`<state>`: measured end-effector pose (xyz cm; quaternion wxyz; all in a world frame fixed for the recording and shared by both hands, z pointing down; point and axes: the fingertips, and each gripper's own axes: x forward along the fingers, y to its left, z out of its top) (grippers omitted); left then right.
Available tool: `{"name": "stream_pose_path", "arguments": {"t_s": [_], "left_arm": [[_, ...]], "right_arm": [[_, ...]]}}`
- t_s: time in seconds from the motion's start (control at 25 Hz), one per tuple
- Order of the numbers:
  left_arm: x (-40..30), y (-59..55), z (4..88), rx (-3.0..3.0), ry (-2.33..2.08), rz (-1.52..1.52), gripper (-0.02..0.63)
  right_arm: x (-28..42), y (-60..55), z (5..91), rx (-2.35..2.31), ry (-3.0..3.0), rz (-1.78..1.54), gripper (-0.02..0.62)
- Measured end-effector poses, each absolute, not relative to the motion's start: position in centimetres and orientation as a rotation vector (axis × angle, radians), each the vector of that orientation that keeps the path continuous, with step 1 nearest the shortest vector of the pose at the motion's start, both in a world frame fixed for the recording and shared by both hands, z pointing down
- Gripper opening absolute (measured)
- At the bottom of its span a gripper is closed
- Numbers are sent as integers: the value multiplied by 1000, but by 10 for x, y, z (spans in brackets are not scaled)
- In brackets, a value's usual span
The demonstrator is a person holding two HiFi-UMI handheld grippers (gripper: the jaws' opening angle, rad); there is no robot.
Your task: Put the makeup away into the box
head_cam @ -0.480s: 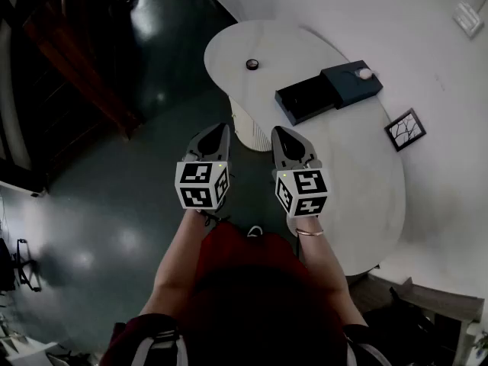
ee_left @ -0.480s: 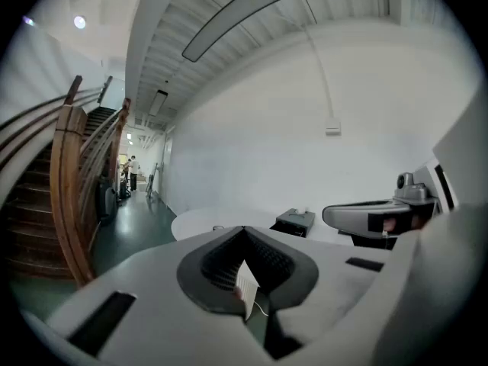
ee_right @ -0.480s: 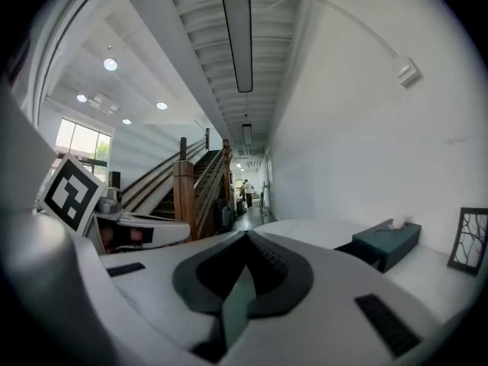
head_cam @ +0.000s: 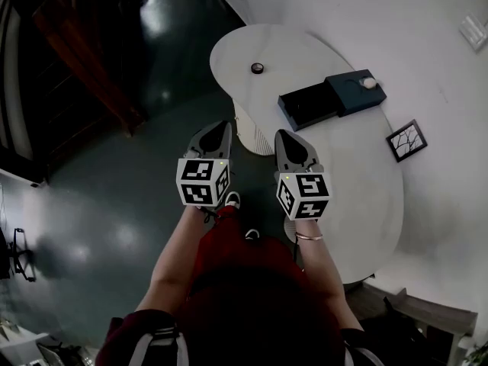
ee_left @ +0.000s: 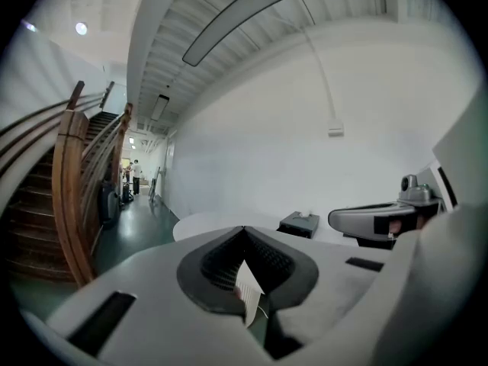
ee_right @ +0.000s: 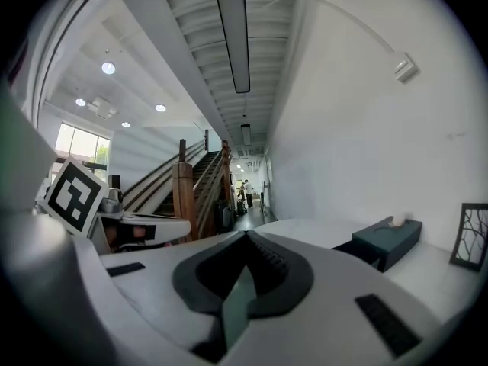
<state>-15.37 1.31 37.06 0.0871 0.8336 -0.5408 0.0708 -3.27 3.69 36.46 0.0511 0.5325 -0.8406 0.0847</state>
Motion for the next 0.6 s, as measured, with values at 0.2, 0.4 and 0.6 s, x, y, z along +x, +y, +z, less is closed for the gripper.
{"name": "stream_pose_path", "arguments": {"t_s": [0.2, 0.4, 0.6], "left_arm": [[-155, 1, 374, 2468, -1618, 228, 21], [-152, -19, 386, 2454, -1591, 268, 23], [-145, -49, 398, 2441, -1550, 297, 23]], "right_arm": [[-29, 28, 367, 1634, -2545, 271, 14], [-28, 12, 372, 1642, -2533, 272, 14], [-27, -12, 378, 1635, -2519, 286, 14]]}}
